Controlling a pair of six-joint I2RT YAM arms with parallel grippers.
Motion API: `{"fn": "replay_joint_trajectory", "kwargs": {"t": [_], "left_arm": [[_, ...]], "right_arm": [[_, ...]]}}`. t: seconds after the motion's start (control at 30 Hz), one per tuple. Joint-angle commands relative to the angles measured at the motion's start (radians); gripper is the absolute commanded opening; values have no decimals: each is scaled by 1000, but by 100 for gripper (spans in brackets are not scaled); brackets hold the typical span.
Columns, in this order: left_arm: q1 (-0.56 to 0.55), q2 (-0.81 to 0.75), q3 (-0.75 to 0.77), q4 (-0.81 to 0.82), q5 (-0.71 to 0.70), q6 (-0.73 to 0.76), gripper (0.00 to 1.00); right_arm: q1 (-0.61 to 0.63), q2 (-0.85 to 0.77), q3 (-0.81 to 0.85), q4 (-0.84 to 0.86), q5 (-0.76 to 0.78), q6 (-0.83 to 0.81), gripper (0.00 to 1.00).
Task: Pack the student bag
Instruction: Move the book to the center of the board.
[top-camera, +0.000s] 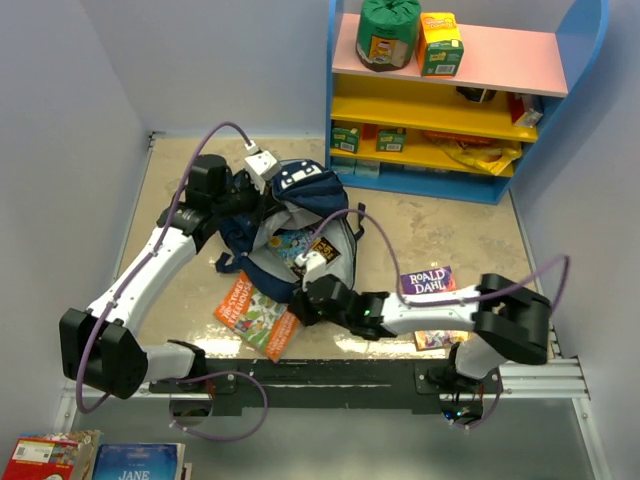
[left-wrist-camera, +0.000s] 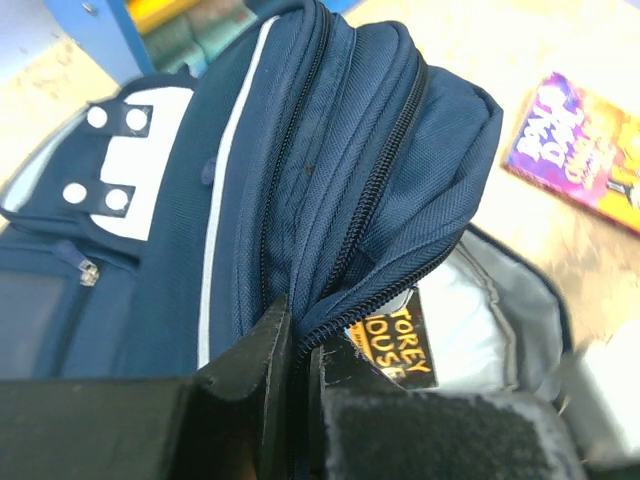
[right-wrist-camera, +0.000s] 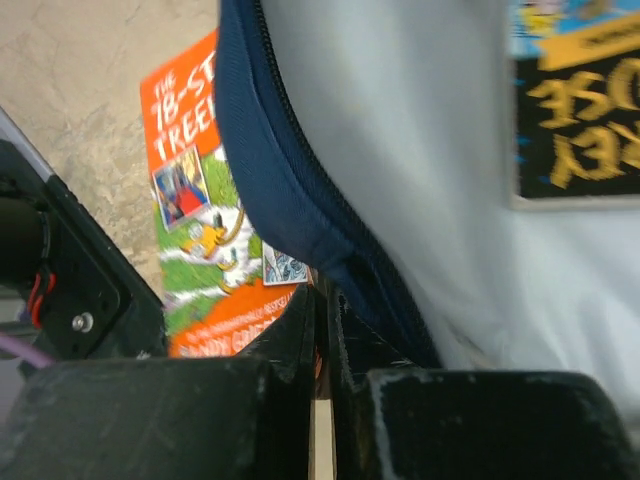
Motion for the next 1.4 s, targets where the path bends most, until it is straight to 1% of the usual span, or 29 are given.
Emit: {"fn": "replay_joint_trajectory", "kwargs": {"t": [0.0,0.03,0.07,0.17,0.27,0.37,0.4,0.5,0.53,0.57,0.6,0.63,0.73,0.8,0.9,1.0,1.13,1.17,1.3,1.37], "left_arm": [[24,22,37,238,-225,-4,0],[25,25,40,247,-243,-7,0],[25,27,43,249,-268,-12,0],[27,34,50,250,-259,-21,0],[25,36,40,244,-213,-36,0],[27,28,27,236,-180,-35,0],[27,27,26,236,-180,-35,0],[27,20,26,227,-185,-22,0],[27,17,26,224,-194,-19,0],[27,17,27,226,-197,-21,0],[27,20,29,227,-202,-19,0],[27,25,30,232,-206,-21,0],[24,39,35,235,-188,-30,0],[21,40,34,233,-182,-33,0],[18,34,29,229,-179,-27,0],[19,27,24,220,-177,-19,0],[19,22,20,215,-165,-19,0],[19,22,20,215,-162,-19,0],[19,22,21,215,-165,-13,0],[18,20,21,212,-168,-7,0]], "right_arm": [[-128,-208,-66,-389,172,114,0],[-134,-235,-70,-436,181,128,0],[-137,-280,-69,-521,192,143,0],[-139,-340,-70,-628,186,183,0],[-137,-349,-81,-625,83,162,0],[-113,-305,-63,-584,-50,99,0],[-87,-271,-55,-568,-76,75,0],[-74,-195,-18,-553,-132,7,1],[-73,-179,-15,-545,-149,-8,7],[-73,-168,-12,-532,-152,-31,15],[-74,-161,-6,-527,-144,-43,24],[-73,-153,5,-518,-135,-51,36],[-76,-139,29,-463,-104,-70,47],[-76,-118,45,-426,-98,-80,52],[-76,-81,54,-374,-118,-82,55],[-76,-59,34,-332,-158,-83,57],[-73,-52,-4,-324,-153,-82,59],[-68,-56,-13,-314,-173,-74,59],[-33,-50,-49,-300,-182,-28,54],[2,-9,-61,-289,-192,11,51]]}}
